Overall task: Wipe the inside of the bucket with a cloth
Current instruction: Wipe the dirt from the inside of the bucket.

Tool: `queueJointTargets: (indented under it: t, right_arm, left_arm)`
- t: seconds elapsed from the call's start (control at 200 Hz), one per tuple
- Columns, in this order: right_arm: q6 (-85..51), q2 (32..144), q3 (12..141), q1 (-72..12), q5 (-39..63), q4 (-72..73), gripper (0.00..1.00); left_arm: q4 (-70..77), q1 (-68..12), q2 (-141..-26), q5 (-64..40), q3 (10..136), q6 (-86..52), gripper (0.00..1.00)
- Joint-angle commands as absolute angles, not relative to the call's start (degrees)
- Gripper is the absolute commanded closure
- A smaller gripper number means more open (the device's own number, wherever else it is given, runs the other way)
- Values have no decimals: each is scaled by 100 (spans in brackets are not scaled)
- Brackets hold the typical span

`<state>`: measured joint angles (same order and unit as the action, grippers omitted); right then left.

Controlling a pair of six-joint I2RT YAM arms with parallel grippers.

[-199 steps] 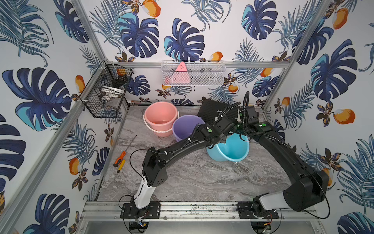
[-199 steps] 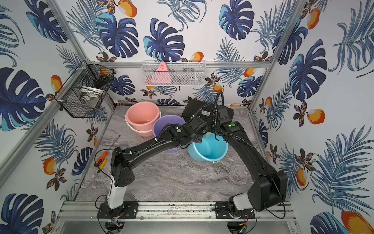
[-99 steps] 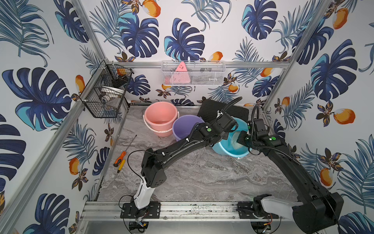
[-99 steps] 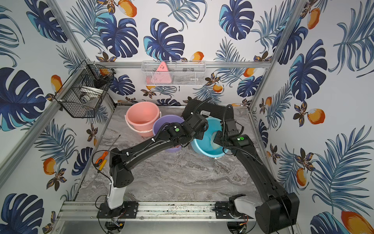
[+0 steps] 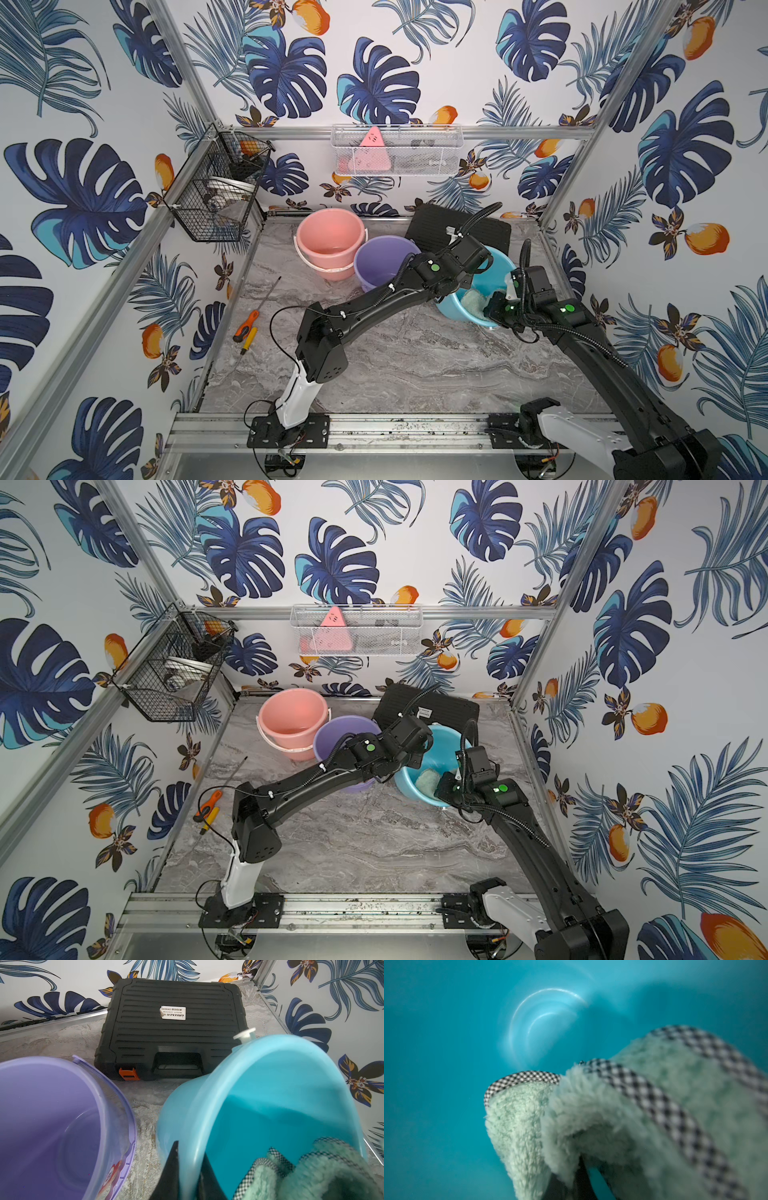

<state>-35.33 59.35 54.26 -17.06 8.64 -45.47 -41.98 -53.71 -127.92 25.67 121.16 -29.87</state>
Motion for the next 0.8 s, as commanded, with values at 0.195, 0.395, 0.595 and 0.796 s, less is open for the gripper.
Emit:
queueJointTargets:
  t: [0.195, 0.395, 0.595, 0.796]
  right_arm:
    - [-3631, 5524, 5510, -1790, 2693, -4950, 100]
    - [-3716, 4642, 5639, -1785, 2308, -5988, 100]
    - [-3914, 4193, 6314, -1788, 1622, -6583, 100]
    - [-3649, 4545, 7004, -1789, -42, -6225, 100]
  left_arm:
    - [-3858, -5337, -12981, 2811, 12391, -3082, 100]
    - [-3809, -5254, -13024, 2766, 12331, -3197, 100]
    - [-3568, -5084, -12833, 2492, 11920, -3280, 100]
    - [-3522, -5080, -12648, 2460, 11716, -3202, 100]
